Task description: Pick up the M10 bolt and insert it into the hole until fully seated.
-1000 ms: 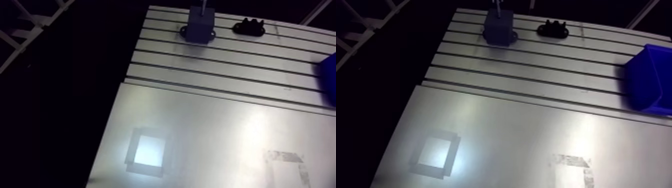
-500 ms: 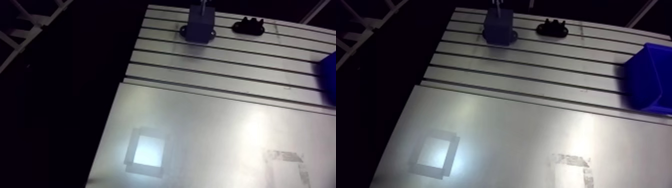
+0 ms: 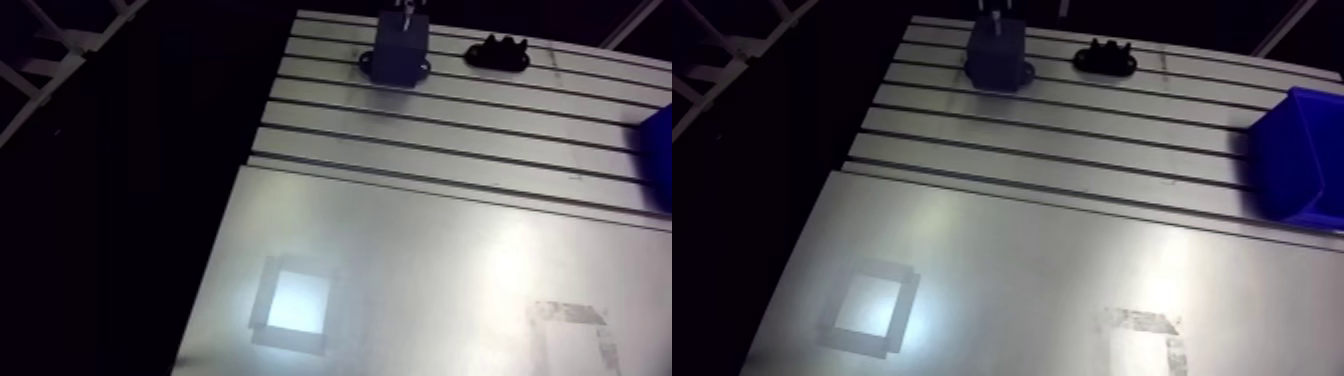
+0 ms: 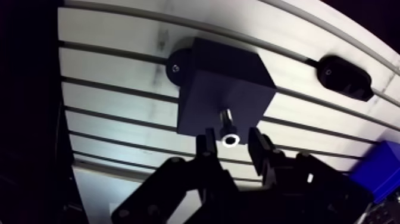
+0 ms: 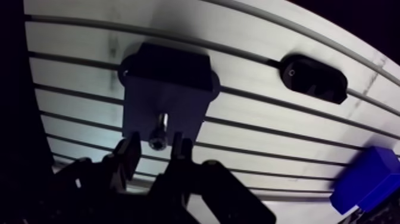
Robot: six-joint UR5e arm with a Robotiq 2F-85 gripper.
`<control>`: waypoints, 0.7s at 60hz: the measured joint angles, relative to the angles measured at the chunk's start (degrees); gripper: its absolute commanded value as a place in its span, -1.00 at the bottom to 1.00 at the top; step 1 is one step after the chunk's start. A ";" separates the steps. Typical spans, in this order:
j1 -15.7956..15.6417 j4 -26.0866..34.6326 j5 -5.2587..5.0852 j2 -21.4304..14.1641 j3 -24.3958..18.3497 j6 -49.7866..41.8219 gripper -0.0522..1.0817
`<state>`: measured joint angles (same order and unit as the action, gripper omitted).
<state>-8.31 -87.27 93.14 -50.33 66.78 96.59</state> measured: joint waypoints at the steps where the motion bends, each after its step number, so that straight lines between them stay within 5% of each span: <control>1: 0.02 -0.26 0.00 -0.06 0.07 0.00 -0.90; 27: -0.02 -4.36 0.40 -2.12 1.25 -0.20 -0.90; 42: 0.89 -3.93 0.30 -7.06 2.54 -0.34 -0.90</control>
<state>-7.42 -91.19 93.44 -57.39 69.32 96.25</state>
